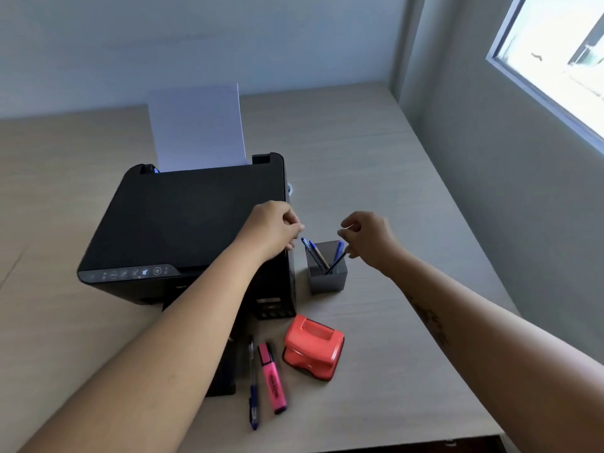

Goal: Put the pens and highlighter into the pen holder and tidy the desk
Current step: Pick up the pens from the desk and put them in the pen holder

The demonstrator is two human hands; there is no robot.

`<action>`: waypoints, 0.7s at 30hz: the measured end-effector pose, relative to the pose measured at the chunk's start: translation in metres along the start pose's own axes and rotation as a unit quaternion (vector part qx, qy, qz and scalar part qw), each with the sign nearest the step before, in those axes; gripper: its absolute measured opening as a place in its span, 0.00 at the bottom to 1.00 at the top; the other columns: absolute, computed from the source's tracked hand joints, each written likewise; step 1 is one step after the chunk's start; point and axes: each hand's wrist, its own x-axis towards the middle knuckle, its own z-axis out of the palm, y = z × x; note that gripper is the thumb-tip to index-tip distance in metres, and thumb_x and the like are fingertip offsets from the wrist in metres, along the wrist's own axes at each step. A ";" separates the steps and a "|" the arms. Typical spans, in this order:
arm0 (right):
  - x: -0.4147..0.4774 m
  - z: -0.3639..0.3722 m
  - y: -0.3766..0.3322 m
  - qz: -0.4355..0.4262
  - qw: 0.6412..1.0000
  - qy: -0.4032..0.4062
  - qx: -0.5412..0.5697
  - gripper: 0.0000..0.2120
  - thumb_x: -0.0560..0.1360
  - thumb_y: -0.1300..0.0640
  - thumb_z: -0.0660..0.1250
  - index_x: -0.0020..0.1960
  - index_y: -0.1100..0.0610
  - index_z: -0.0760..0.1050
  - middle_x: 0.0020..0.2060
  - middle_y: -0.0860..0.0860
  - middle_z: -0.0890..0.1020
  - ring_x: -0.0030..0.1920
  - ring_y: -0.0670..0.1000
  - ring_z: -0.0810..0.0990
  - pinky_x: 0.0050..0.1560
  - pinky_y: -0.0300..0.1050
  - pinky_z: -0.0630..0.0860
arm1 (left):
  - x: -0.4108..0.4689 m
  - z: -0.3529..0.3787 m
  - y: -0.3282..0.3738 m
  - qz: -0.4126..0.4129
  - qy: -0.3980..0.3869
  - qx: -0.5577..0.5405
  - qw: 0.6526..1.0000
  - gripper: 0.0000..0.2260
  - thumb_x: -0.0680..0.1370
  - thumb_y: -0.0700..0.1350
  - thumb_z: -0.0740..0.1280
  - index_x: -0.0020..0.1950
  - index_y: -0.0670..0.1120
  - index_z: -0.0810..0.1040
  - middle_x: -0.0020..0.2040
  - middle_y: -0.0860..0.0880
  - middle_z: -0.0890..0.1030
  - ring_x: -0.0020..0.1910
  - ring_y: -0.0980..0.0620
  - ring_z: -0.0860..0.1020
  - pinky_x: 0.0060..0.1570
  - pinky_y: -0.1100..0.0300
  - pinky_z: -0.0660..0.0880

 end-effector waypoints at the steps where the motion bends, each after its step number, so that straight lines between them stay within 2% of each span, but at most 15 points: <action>1: -0.001 -0.001 -0.005 -0.009 1.000 0.007 -0.001 0.06 0.76 0.61 0.68 0.52 0.62 0.78 0.41 0.60 0.83 0.35 0.61 0.85 0.43 0.58 0.84 | -0.005 -0.009 -0.002 0.007 0.009 -0.010 1.000 0.05 0.76 0.41 0.70 0.43 0.40 0.80 0.38 0.42 0.85 0.32 0.49 0.84 0.34 0.62 0.82; 4: -0.008 0.000 -0.021 -0.043 0.999 0.033 -0.009 0.03 0.75 0.63 0.67 0.46 0.61 0.79 0.39 0.61 0.83 0.32 0.60 0.84 0.40 0.57 0.84 | -0.017 -0.034 -0.016 0.021 0.029 -0.035 0.999 0.05 0.76 0.42 0.71 0.43 0.41 0.80 0.37 0.44 0.85 0.33 0.48 0.85 0.37 0.57 0.83; 8: -0.033 0.019 -0.046 -0.064 0.997 0.043 0.023 0.04 0.74 0.63 0.68 0.41 0.63 0.79 0.34 0.59 0.82 0.26 0.52 0.79 0.33 0.49 0.80 | -0.037 -0.066 -0.052 0.026 0.040 -0.052 0.997 0.06 0.75 0.44 0.72 0.42 0.42 0.80 0.36 0.45 0.85 0.32 0.48 0.85 0.36 0.55 0.83; 11: -0.058 0.046 -0.065 -0.068 0.994 0.037 0.077 0.07 0.74 0.60 0.71 0.40 0.62 0.79 0.31 0.56 0.82 0.23 0.46 0.77 0.26 0.38 0.75 | -0.054 -0.087 -0.085 0.023 0.034 -0.068 0.997 0.06 0.75 0.44 0.72 0.42 0.42 0.80 0.36 0.44 0.85 0.32 0.47 0.85 0.35 0.56 0.83; 14: -0.087 0.078 -0.084 -0.053 0.984 0.000 0.167 0.09 0.75 0.57 0.70 0.38 0.59 0.78 0.31 0.53 0.82 0.27 0.49 0.79 0.25 0.39 0.75 | -0.070 -0.106 -0.121 0.016 0.000 -0.069 0.997 0.06 0.75 0.44 0.73 0.42 0.42 0.80 0.35 0.44 0.85 0.31 0.48 0.84 0.35 0.55 0.82; 17: -0.112 0.116 -0.098 -0.038 0.975 -0.023 0.219 0.10 0.75 0.56 0.70 0.40 0.62 0.78 0.31 0.54 0.82 0.28 0.51 0.80 0.26 0.40 0.77 | -0.085 -0.123 -0.157 0.009 -0.030 -0.067 0.997 0.05 0.74 0.43 0.73 0.42 0.43 0.80 0.35 0.45 0.85 0.31 0.49 0.84 0.35 0.55 0.82; 21: -0.130 0.174 -0.098 -0.030 0.984 -0.050 0.169 0.09 0.75 0.58 0.70 0.44 0.65 0.80 0.34 0.56 0.83 0.31 0.50 0.82 0.31 0.41 0.81 | -0.104 -0.136 -0.207 -0.005 -0.057 -0.030 0.998 0.05 0.74 0.42 0.73 0.42 0.42 0.81 0.37 0.43 0.85 0.32 0.51 0.82 0.36 0.54 0.81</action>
